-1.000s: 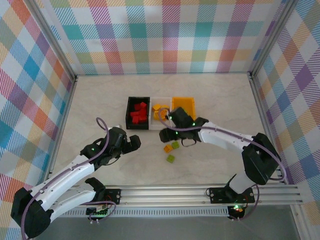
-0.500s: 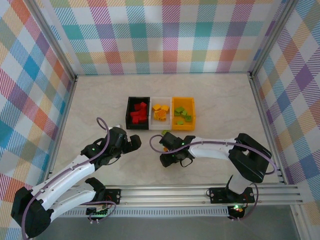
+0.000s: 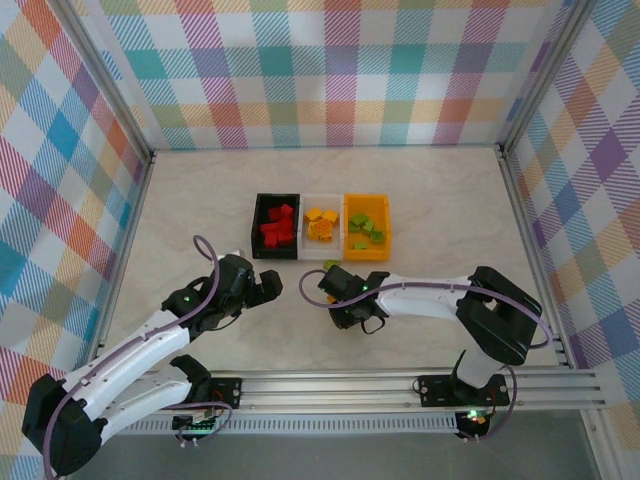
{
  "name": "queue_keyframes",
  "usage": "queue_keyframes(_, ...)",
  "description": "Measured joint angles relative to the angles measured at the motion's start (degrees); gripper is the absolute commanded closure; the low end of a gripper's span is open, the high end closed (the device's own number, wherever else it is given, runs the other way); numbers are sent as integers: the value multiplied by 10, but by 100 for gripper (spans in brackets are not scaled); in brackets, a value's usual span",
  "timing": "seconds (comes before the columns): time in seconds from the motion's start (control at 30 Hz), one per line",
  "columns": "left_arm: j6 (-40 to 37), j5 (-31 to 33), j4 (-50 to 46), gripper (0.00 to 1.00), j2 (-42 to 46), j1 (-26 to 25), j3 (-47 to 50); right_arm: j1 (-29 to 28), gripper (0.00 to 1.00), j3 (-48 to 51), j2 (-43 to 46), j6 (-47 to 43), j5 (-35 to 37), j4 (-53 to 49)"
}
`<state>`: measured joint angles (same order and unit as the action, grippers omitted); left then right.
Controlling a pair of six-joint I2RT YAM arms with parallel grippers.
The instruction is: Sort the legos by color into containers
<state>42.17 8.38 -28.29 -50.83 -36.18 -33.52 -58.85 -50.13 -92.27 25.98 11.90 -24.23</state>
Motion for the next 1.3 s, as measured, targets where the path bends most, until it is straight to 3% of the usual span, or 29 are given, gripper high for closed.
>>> queue_keyframes(0.17,-7,-11,8,0,-24,0,0,49,70,-3,70,-14,-1,-5)
queue_keyframes(0.3,-17,-25,21,0,-59,-1,-3,149,70,-41,101,-30,-8,-2)
queue_keyframes(0.53,-40,-40,39,0,-127,-29,-37,280,66,-165,7,-42,-30,18)
queue_keyframes(0.6,-46,-45,46,0,-148,-39,-51,295,64,-197,-36,-42,-34,20)
queue_keyframes(0.73,-61,-56,61,0,-186,-54,-73,313,40,-247,-106,-40,-39,14)
queue_keyframes(0.8,-71,-64,65,0,-208,-58,-84,316,34,-259,-120,-40,-42,11)
queue_keyframes(0.97,-101,-82,76,1,-276,-81,-123,316,31,-254,-97,-38,-60,12)
queue_keyframes(1.3,-150,-110,98,13,-430,-135,-232,316,30,-84,99,-10,-86,41)
